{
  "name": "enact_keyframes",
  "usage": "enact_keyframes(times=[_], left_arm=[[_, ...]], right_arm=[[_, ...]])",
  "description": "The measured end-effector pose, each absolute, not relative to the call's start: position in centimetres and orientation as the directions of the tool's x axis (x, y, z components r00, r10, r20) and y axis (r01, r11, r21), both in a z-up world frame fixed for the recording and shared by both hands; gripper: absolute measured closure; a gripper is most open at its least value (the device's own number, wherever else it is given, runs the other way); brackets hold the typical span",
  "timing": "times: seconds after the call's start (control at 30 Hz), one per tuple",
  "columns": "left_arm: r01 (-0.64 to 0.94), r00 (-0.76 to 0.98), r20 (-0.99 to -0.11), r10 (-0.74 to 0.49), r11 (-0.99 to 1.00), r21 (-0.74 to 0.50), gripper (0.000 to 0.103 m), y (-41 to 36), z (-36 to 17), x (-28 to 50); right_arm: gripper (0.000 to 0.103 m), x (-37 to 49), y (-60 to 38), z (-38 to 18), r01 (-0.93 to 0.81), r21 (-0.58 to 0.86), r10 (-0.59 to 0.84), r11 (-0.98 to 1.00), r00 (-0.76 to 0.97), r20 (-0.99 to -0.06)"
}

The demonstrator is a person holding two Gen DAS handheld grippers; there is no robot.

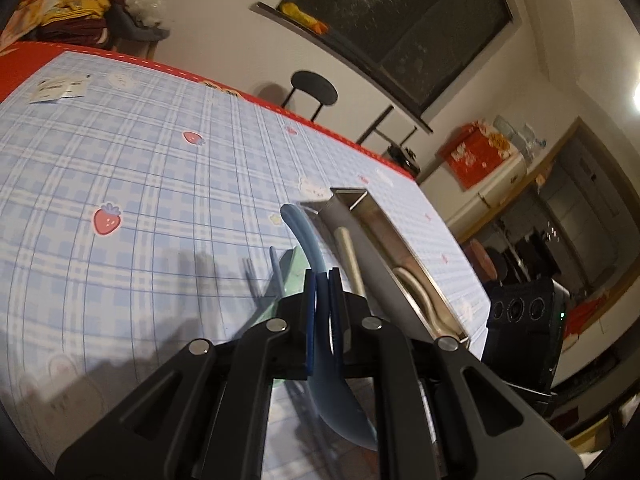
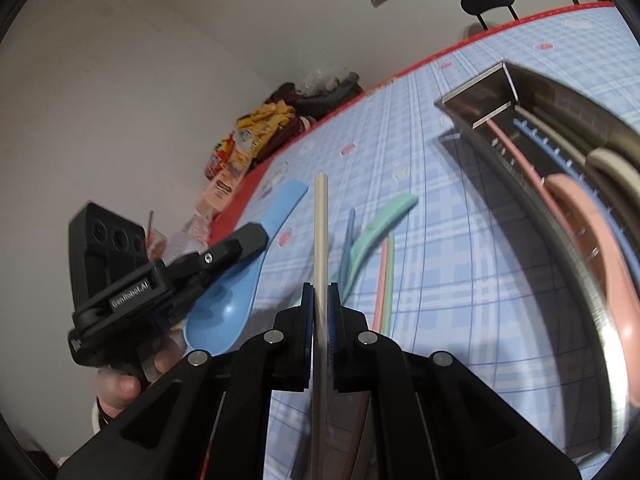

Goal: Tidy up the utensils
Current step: 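Lift the blue spoon with the left tool while the right tool lifts the wooden chopstick, then lower the blue spoon into the holder and open the left tool while the right tool carries the chopstick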

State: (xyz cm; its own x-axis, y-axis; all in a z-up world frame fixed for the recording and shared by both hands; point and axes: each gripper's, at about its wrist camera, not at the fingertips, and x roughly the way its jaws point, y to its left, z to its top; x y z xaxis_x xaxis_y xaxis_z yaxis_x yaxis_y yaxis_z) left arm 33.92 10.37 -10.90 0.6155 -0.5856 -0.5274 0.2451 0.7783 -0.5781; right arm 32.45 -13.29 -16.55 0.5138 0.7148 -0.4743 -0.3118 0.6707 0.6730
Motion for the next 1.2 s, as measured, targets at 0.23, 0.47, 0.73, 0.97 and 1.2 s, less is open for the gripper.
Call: enact_keyframes(times=[0.23, 0.47, 0.73, 0.97, 1.2], left_arm=[[0.255, 0.673, -0.490, -0.555, 0.795, -0.550, 0.093, 8.0, -7.3, 32.2], [0.274, 0.692, -0.452, -0.563, 0.784, -0.557, 0.093, 2.3, -5.5, 31.8], [0.223, 0.695, -0.435, -0.573, 0.747, -0.626, 0.092, -4.0, -7.5, 32.5], [0.177, 0.715, -0.421, -0.558, 0.727, -0.663, 0.092, -7.7, -9.8, 33.0], [0.175, 0.722, -0.446, -0.530, 0.763, -0.623, 0.092, -10.2, -11.8, 33.4]], right_arm=[[0.096, 32.5, -17.3, -13.4, -0.371, 0.685, 0.742, 0.627, 0.551, -0.382], [0.096, 34.4, -22.8, -10.1, -0.460, 0.573, 0.716, 0.678, 0.592, -0.371], [0.096, 37.6, -27.5, -10.5, -0.505, 0.500, 0.706, 0.703, 0.574, -0.413], [0.096, 39.2, -29.8, -12.6, -0.466, 0.580, 0.731, 0.668, 0.557, -0.395], [0.096, 39.9, -29.8, -13.7, -0.421, 0.595, 0.710, 0.685, 0.569, -0.414]])
